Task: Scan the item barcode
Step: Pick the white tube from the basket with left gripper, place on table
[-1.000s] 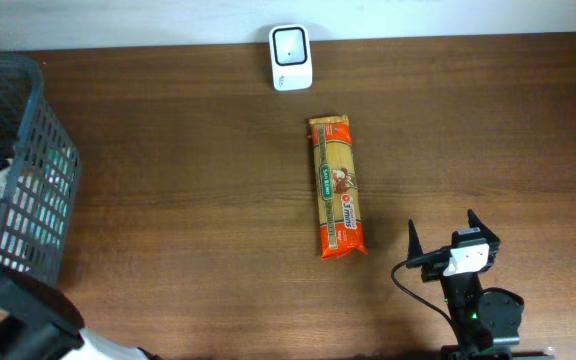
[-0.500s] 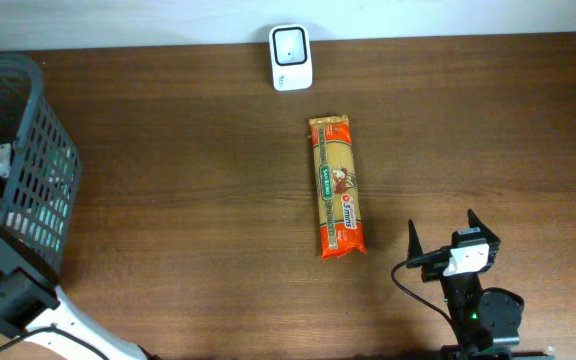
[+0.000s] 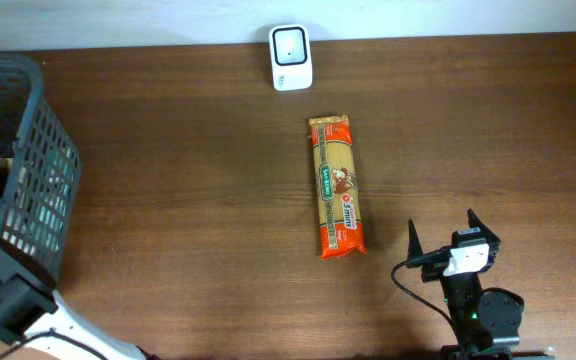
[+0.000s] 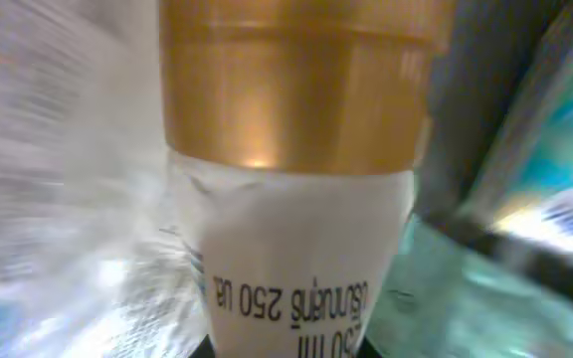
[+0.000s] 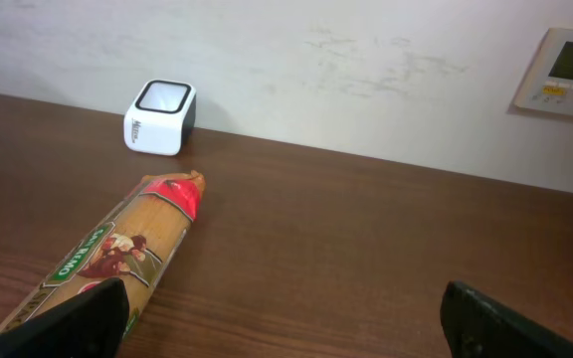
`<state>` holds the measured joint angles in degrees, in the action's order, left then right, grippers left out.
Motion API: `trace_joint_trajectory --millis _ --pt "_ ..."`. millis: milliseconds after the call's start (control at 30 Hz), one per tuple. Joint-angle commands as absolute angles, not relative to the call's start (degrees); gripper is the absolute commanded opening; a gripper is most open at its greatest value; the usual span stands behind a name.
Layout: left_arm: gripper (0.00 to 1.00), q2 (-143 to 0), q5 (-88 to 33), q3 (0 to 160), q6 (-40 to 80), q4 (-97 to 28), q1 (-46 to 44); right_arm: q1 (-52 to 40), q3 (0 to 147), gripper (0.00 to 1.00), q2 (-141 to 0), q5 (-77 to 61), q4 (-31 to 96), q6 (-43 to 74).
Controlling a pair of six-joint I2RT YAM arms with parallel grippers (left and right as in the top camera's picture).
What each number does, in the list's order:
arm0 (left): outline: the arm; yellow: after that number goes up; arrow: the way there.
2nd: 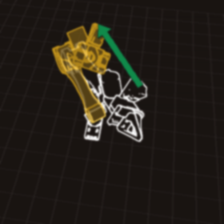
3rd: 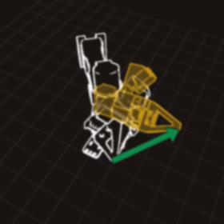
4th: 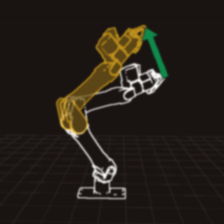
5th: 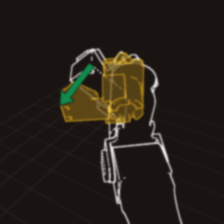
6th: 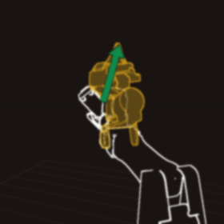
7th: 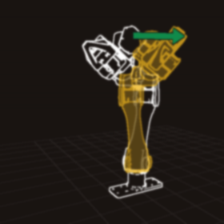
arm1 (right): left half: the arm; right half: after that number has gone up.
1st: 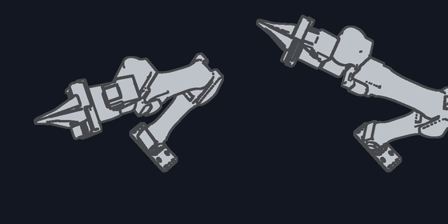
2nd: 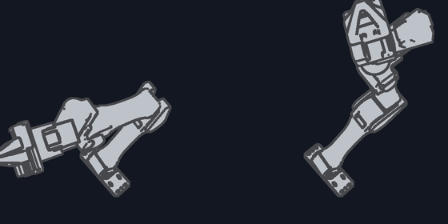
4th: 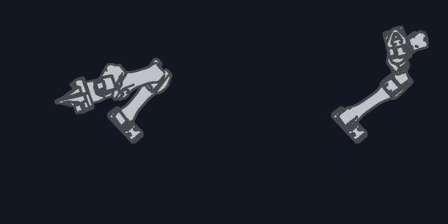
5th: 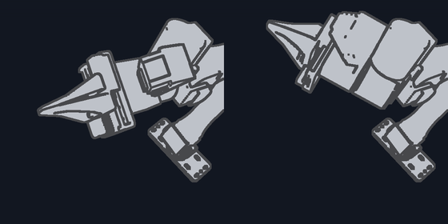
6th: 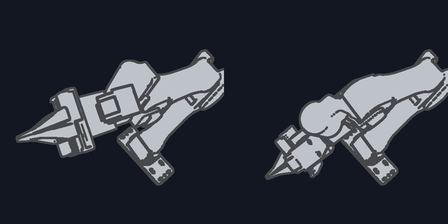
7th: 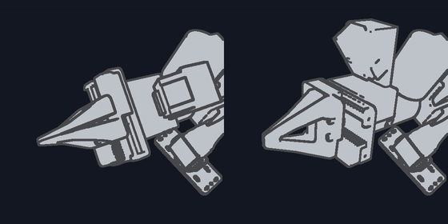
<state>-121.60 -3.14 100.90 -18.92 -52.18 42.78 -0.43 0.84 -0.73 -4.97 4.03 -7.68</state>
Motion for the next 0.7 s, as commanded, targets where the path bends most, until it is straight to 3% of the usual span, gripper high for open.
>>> trace_joint_trajectory --millis 0,167,300,467,667 --pt "0.0 -106.7 -10.6 110.0 -6.2 -51.7 42.9 -0.4 0.3 0.99 -0.4 -4.7 4.1 -7.7" --pt "0.0 -91.7 -24.0 116.0 0.7 -51.5 40.1 -0.4 0.3 0.99 -0.4 -4.7 4.1 -7.7" --pt "0.0 -82.0 -25.7 116.0 0.7 -56.5 28.1 -0.4 0.3 0.99 -0.4 -4.7 4.1 -7.7" --pt "0.0 -84.4 -19.4 108.5 0.9 -66.3 7.5 -0.4 0.3 0.99 -0.4 -4.7 4.1 -7.7" --pt "0.0 -91.4 -13.8 83.7 9.0 -54.8 -5.0 -0.4 0.3 0.99 -0.4 -4.7 4.1 -7.7"
